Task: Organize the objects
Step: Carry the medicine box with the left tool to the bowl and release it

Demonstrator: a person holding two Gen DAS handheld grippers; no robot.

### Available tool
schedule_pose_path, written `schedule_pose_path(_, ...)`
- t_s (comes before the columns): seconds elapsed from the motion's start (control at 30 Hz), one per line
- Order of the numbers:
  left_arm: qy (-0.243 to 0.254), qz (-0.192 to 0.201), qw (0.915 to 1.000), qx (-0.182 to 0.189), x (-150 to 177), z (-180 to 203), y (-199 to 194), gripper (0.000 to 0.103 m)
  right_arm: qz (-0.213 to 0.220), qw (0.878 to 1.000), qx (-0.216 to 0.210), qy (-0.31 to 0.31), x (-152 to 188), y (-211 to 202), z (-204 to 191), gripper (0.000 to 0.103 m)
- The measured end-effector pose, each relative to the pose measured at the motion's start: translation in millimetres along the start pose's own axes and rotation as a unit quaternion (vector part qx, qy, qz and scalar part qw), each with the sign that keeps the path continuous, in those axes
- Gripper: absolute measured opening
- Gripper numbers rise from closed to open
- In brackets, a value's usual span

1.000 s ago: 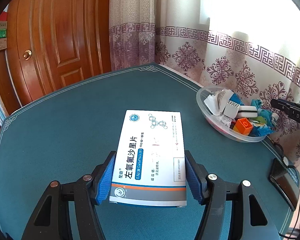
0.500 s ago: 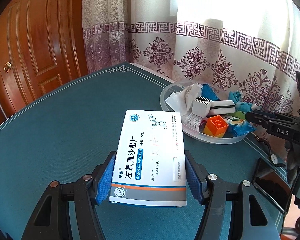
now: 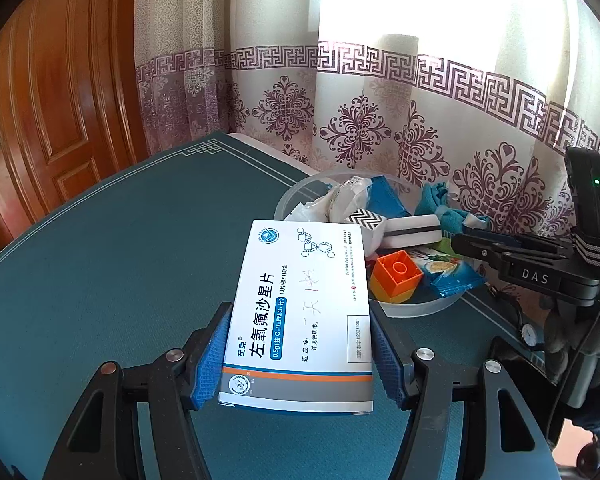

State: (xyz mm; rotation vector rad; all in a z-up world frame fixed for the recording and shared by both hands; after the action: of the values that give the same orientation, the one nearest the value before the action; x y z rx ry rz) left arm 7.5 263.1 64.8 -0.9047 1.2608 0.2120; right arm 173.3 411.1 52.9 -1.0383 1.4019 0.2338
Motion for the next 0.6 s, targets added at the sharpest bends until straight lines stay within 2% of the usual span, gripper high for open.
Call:
schedule_pose_path(0.27, 0.003, 0.006, 0.9992, 0.040, -30, 33, 31, 0.067, 0.040, 0.999, 0.008, -0.019, 5, -38, -1, 0.042)
schedule_pose_path(0.6, 0.002, -0.009, 0.9976, 0.069, -55, 61, 78, 0.068, 0.053, 0.998, 0.000, -0.024, 9, -45, -4, 0.043)
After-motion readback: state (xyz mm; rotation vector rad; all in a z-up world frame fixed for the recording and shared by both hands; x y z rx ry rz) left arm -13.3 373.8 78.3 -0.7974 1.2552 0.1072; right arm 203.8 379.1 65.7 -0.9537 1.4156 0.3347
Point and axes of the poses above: each gripper's, at about its wrist camera, not at the fingertips, and y roughly the way its jaws point, z to its right, x to its underside, the point moved 1 cm from there along y, roughly the way its jaws point, and after that the axes turned 14 degrees about z, right-handed, at the moved point
